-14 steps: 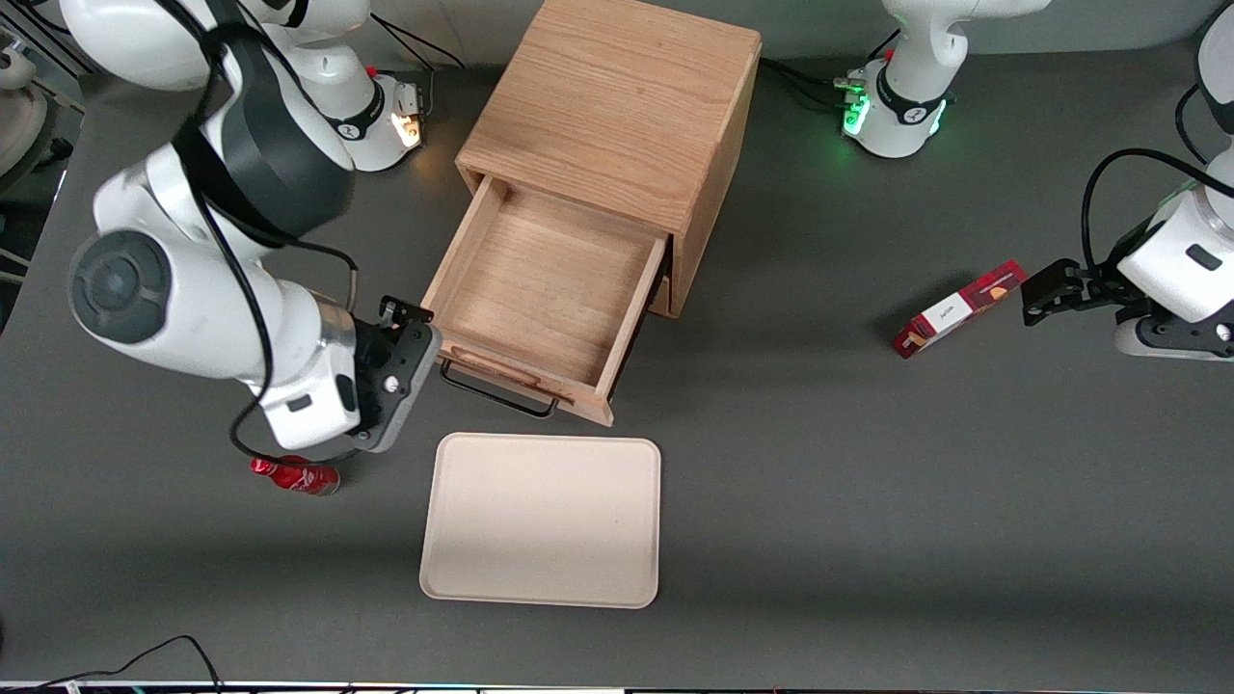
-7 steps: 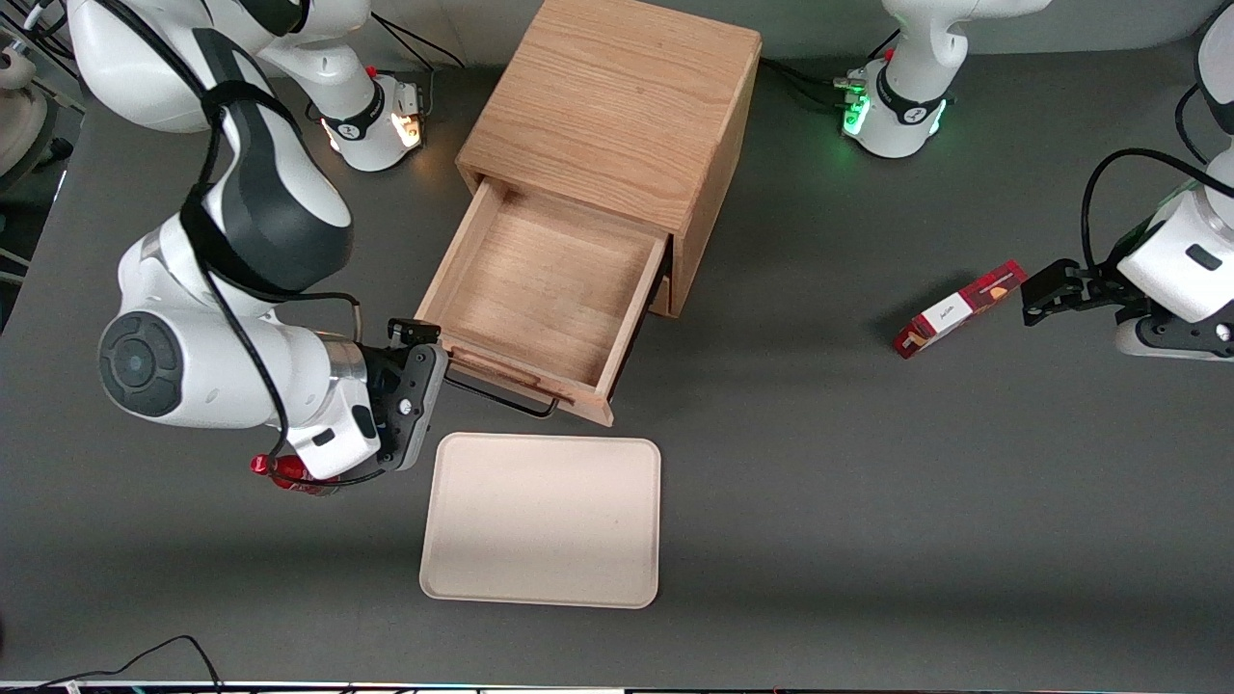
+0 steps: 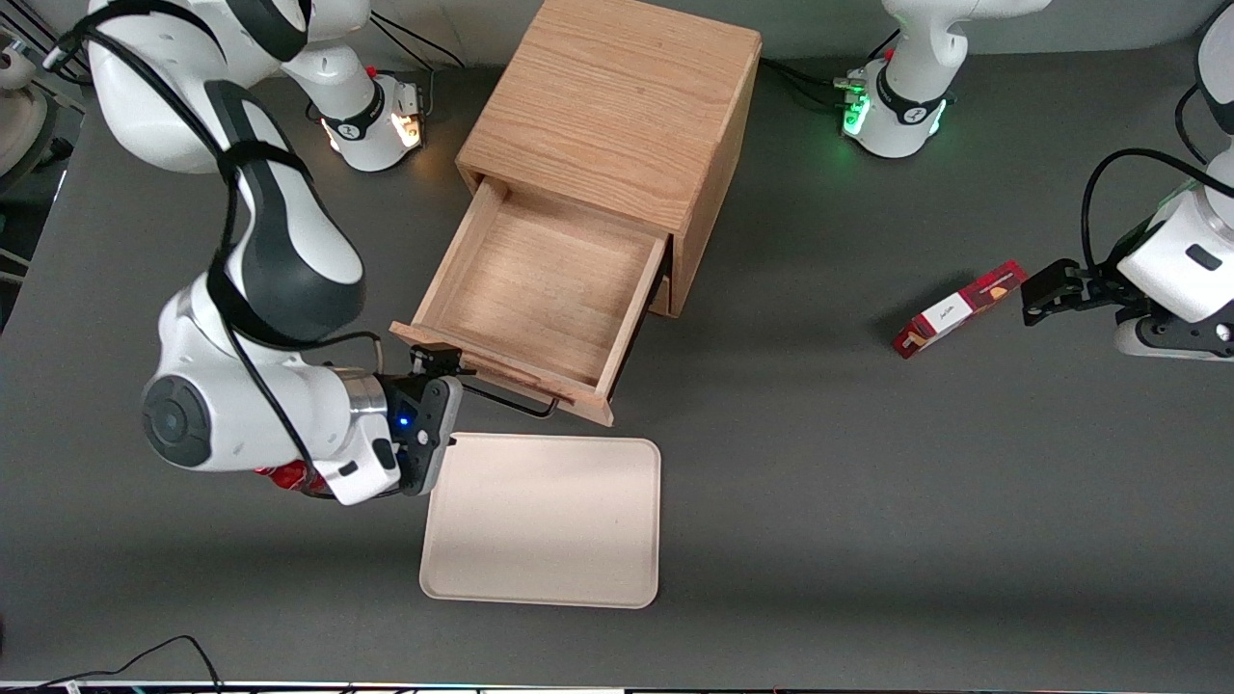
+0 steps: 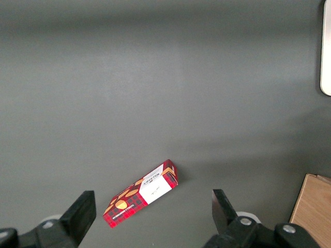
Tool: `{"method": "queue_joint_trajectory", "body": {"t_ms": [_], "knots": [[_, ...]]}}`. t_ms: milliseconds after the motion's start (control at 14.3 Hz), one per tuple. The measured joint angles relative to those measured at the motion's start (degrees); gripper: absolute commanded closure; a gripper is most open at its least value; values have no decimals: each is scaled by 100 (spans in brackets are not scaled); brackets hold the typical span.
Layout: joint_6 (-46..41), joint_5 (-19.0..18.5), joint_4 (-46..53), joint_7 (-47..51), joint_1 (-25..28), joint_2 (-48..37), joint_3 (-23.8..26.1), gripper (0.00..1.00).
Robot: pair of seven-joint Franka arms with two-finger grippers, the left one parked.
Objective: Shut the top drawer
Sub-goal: 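Move the right gripper to the open drawer's black handle, then push the open drawer into the wooden cabinet with the right gripper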
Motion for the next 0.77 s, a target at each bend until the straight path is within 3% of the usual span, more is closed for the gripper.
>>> {"method": "queue_joint_trajectory", "body": {"t_ms": [769], "knots": [[64, 0, 6, -21, 71, 318, 69, 0]]}}
